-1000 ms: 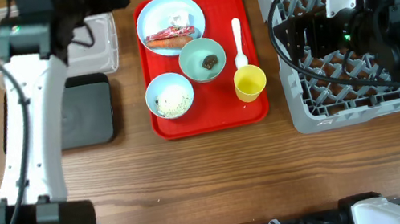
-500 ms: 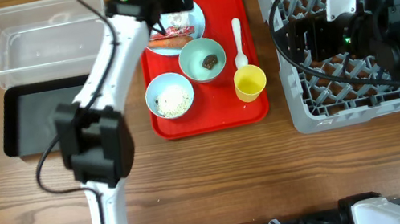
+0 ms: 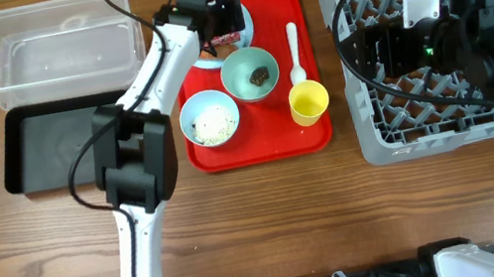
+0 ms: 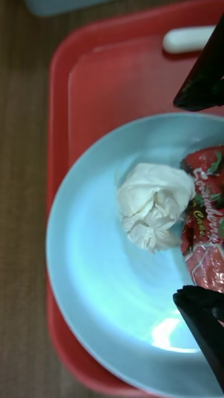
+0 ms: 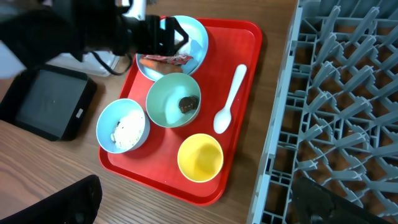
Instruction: Sort waste into correct bins and load items into the dishwasher rack
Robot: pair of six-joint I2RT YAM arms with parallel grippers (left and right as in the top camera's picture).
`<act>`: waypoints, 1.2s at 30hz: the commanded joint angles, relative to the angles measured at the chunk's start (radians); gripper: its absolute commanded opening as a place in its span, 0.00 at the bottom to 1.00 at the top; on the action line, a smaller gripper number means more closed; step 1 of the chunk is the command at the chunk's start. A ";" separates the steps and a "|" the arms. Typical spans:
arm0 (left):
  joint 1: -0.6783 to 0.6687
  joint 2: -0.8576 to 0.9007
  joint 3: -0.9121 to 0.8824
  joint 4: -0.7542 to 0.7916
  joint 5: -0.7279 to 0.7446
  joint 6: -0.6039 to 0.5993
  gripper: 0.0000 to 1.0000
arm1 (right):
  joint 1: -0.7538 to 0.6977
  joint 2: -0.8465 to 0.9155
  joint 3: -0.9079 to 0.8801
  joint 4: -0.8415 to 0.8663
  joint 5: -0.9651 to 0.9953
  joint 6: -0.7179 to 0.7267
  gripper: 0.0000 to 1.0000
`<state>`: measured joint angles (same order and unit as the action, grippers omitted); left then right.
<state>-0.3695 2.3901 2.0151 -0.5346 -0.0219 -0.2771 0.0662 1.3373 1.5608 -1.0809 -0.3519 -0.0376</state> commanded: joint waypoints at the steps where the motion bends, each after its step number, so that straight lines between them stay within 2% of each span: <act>1: -0.001 0.052 0.013 0.008 -0.014 -0.023 0.90 | -0.004 0.006 0.016 -0.002 -0.016 0.011 1.00; 8: -0.001 0.098 0.013 0.024 -0.014 -0.023 0.89 | -0.004 0.006 0.016 -0.002 -0.016 0.012 1.00; 10: -0.001 0.114 0.013 0.026 -0.014 -0.023 0.84 | -0.004 0.006 0.016 -0.002 -0.016 0.012 1.00; 12: -0.001 0.122 0.013 0.027 -0.014 -0.023 0.68 | -0.004 0.006 0.016 -0.001 -0.016 0.013 1.00; 13: -0.001 0.122 0.013 0.027 -0.014 -0.023 0.55 | -0.004 0.006 0.016 -0.001 -0.016 0.013 1.00; 15: -0.001 0.122 0.013 0.032 -0.014 -0.023 0.43 | -0.004 0.006 0.016 -0.001 -0.016 0.013 1.00; 17: -0.001 0.122 0.013 0.046 -0.014 -0.023 0.24 | -0.004 0.006 0.016 -0.001 -0.016 0.014 1.00; 20: -0.001 0.121 0.013 0.052 -0.014 -0.023 0.04 | -0.004 0.006 0.016 -0.001 -0.016 0.014 1.00; 28: 0.002 0.056 0.013 0.050 -0.014 -0.023 0.04 | -0.004 0.006 0.016 -0.001 -0.016 0.014 1.00; 36: 0.027 -0.161 0.014 -0.019 -0.014 -0.023 0.04 | -0.004 0.006 0.016 0.000 -0.015 0.013 1.00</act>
<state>-0.3637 2.4054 2.0151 -0.5224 -0.0326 -0.2981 0.0662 1.3373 1.5608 -1.0809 -0.3515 -0.0372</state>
